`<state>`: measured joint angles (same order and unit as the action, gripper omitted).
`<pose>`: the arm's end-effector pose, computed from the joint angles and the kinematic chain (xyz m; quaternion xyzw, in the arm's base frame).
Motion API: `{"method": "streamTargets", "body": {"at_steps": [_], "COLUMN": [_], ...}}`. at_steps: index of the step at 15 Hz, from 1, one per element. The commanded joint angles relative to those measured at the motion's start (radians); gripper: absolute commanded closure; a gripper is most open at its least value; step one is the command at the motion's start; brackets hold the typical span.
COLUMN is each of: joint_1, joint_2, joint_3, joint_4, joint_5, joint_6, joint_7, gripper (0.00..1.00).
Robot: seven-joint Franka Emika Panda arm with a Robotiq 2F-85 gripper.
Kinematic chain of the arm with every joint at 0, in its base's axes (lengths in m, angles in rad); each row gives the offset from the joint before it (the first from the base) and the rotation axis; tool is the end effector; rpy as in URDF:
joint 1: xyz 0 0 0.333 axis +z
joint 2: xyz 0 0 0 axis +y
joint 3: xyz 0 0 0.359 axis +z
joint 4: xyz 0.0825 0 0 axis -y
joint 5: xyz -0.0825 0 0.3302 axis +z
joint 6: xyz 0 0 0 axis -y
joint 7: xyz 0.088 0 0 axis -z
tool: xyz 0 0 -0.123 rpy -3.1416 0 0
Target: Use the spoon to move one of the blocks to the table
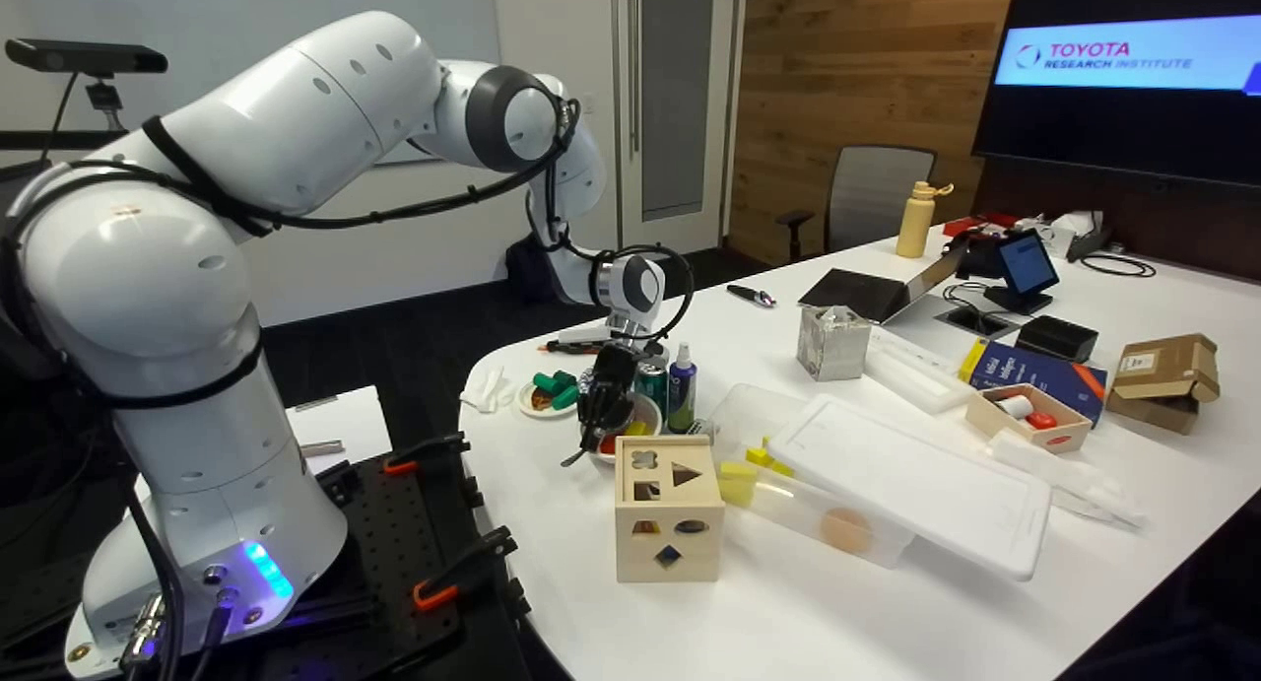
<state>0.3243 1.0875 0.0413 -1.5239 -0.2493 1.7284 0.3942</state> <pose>0.5309 0.1731 0.0387 0.9006 0.0550 -0.3630 0.2328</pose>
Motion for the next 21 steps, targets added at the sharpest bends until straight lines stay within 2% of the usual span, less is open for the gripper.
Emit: {"method": "streamTargets", "body": {"at_steps": [1, 9, 14, 17, 21], "joint_1": [0.006, 0.017, 0.023, 0.011, 0.001], "joint_2": [-0.104, -0.211, -0.232, -0.230, -0.244], "joint_3": [-0.010, -0.011, -0.003, 0.031, 0.077], "joint_4": [-0.109, -0.188, -0.227, -0.277, -0.374], "joint_5": [0.018, 0.020, 0.016, 0.017, 0.021], "joint_6": [0.036, 0.006, 0.004, 0.065, 0.231], "joint_7": [0.012, 0.064, 0.062, -0.007, -0.089], "gripper": [0.97, 0.97, 0.97, 0.97, 0.97]}}
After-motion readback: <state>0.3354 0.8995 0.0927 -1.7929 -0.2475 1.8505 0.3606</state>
